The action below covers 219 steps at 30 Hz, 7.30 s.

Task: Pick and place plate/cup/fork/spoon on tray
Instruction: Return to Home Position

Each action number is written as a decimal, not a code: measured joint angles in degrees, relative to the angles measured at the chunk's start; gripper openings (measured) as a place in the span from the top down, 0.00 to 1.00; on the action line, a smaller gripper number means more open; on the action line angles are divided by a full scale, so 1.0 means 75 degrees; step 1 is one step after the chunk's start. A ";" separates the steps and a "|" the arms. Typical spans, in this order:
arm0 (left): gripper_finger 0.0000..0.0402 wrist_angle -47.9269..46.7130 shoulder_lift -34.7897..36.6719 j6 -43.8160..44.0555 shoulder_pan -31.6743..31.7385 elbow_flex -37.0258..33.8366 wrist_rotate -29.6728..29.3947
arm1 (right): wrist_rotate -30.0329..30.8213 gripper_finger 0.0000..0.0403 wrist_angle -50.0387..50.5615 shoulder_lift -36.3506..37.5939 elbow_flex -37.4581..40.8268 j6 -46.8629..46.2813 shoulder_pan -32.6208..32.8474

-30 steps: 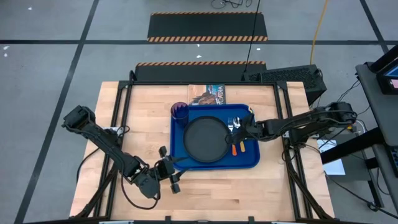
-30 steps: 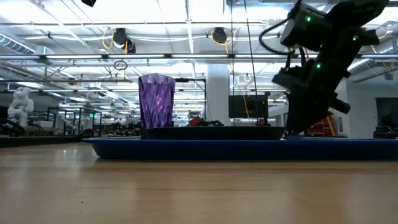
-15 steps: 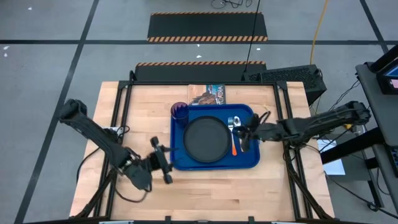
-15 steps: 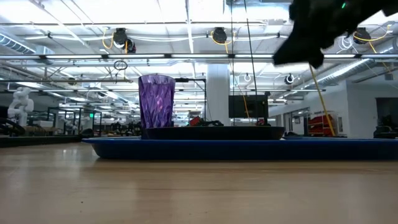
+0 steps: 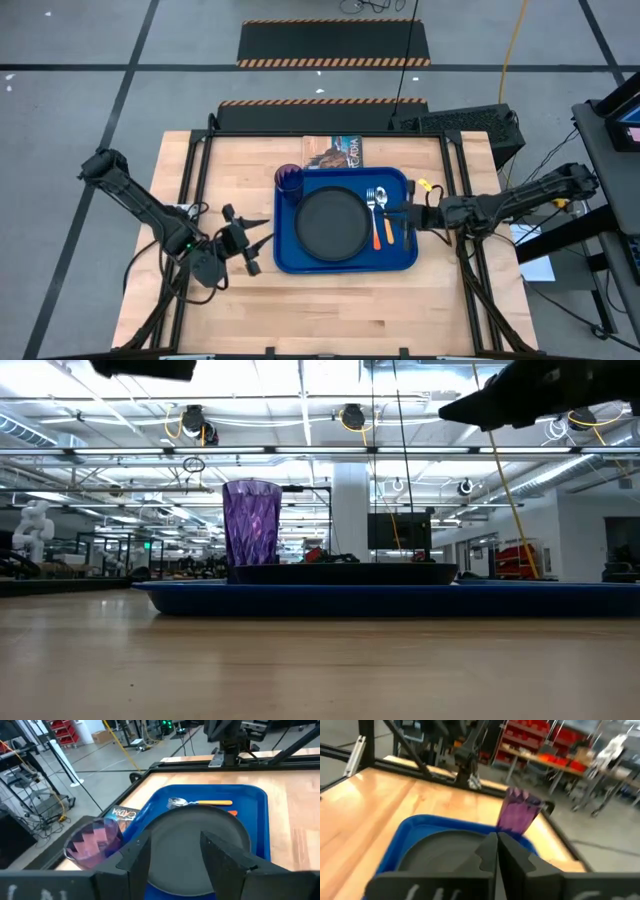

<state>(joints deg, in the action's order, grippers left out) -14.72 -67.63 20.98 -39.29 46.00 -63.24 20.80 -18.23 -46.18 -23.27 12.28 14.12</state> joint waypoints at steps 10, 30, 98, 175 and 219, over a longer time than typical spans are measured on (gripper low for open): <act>0.93 0.0868 0.0508 0.0028 0.0000 -0.1454 0.0089 | -0.0017 1.00 -0.1209 0.0143 0.1137 0.0472 -0.0039; 0.99 0.6602 0.1913 -0.2566 0.0000 -0.4866 0.1524 | -0.1609 1.00 -0.2869 0.0425 0.2511 0.0311 -0.0039; 0.97 0.3177 0.8238 -0.4527 0.1186 -0.6056 0.3662 | -0.2390 1.00 0.1669 0.5537 0.2848 0.0233 -0.1110; 0.99 0.2886 0.8237 -0.4516 0.2992 -0.6050 0.5681 | -0.2780 1.00 0.2069 0.5905 0.2990 0.0658 -0.1494; 0.99 0.2358 0.8242 -0.3852 0.6815 -0.6050 0.9240 | -0.2784 1.00 0.2068 0.5905 0.2989 0.0658 -0.1492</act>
<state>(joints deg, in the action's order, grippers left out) 2.96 -5.81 -7.91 11.82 0.62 6.07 -0.09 -2.72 -1.89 -0.85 17.21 2.93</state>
